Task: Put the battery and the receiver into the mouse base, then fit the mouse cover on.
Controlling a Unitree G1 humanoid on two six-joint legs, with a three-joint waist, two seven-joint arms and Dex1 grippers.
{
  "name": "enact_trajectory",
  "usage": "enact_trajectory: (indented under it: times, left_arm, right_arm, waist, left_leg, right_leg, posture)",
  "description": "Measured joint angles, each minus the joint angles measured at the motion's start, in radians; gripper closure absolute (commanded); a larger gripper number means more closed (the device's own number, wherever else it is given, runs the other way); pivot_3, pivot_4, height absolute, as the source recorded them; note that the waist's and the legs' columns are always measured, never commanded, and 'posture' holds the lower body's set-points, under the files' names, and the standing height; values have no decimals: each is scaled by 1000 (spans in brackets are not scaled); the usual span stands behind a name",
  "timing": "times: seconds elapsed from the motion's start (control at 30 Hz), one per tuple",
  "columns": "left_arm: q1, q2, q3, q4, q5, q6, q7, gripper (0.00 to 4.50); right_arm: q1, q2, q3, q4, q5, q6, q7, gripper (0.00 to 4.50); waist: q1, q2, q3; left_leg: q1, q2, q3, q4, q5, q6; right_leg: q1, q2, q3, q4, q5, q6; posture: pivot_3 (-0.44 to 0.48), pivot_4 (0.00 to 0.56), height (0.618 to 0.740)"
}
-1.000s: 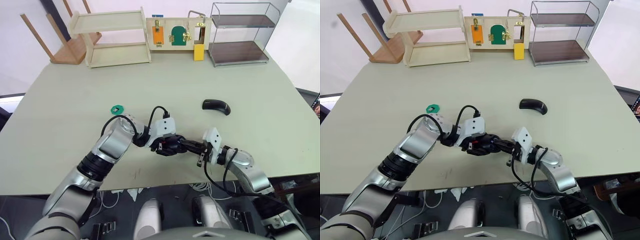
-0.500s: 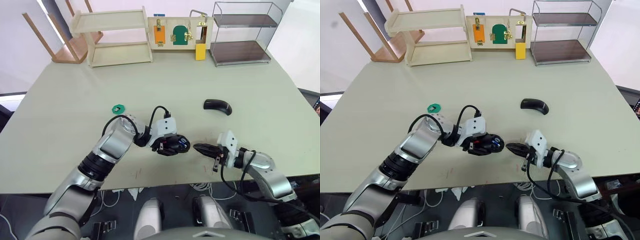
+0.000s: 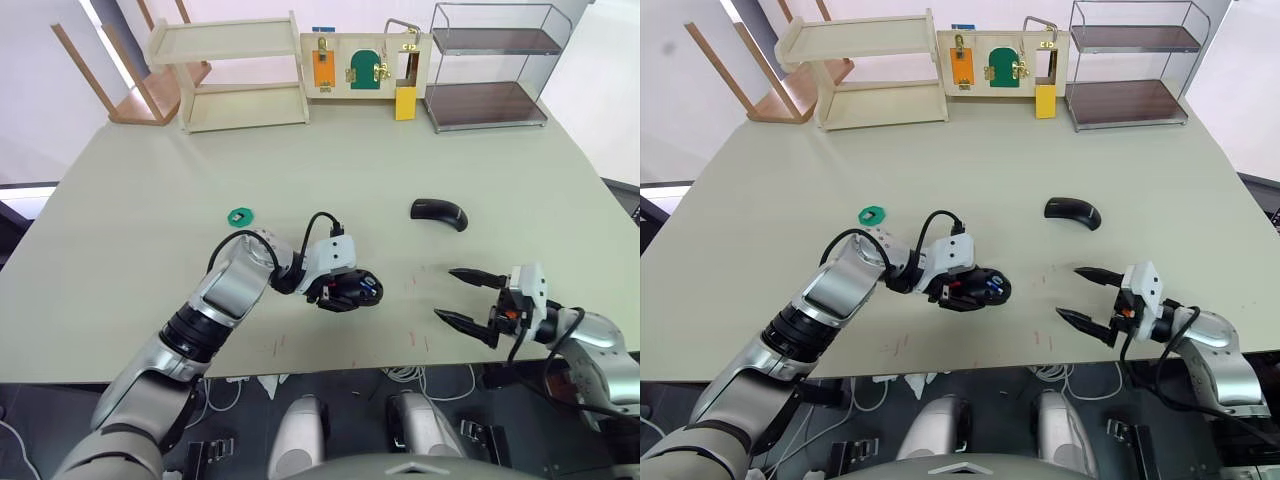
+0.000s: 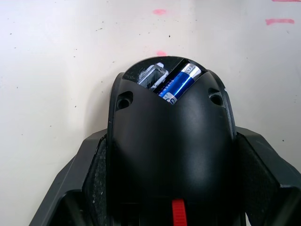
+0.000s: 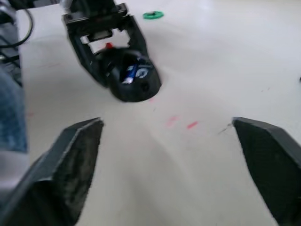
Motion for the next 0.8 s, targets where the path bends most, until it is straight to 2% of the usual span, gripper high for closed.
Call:
enact_trajectory:
  times: [0.17,0.23,0.3,0.6,0.8]
  left_arm:
    - [-3,-1,-1,1,-1,5,0,1571]
    - [-3,-2,-1,2,-4,9,0,508]
    - [-2,-2,-2,-1,-17,13,-9,54]
    - [8,6,1,-55,-25,57,22,54]
    - [12,60,25,-156,-81,148,13,54]
  right_arm:
    - [-25,-12,-30,54,18,-50,85,49]
    - [-32,-11,-34,72,18,-72,103,0]
    - [-33,-6,-34,86,18,-90,119,0]
    - [-34,31,-36,104,39,-153,176,0]
    - [-33,34,-61,106,51,-171,178,0]
  waist:
    - [1,0,0]
    - [3,0,0]
    - [4,1,1]
    - [6,4,4]
    - [6,7,10]
  left_leg:
    - [0,0,0,0,0,0]
    - [0,0,0,0,0,0]
    - [0,0,0,0,0,0]
    - [-1,0,0,2,0,0]
    - [-7,0,-2,2,0,0]
  right_leg:
    - [0,0,0,0,0,0]
    - [0,0,0,0,0,0]
    - [0,0,0,0,0,0]
    - [0,0,0,1,0,0]
    - [-5,0,-2,0,0,0]
  posture:
    - [0,150,740]
    - [0,150,740]
    - [0,150,740]
    - [0,150,740]
    - [0,150,740]
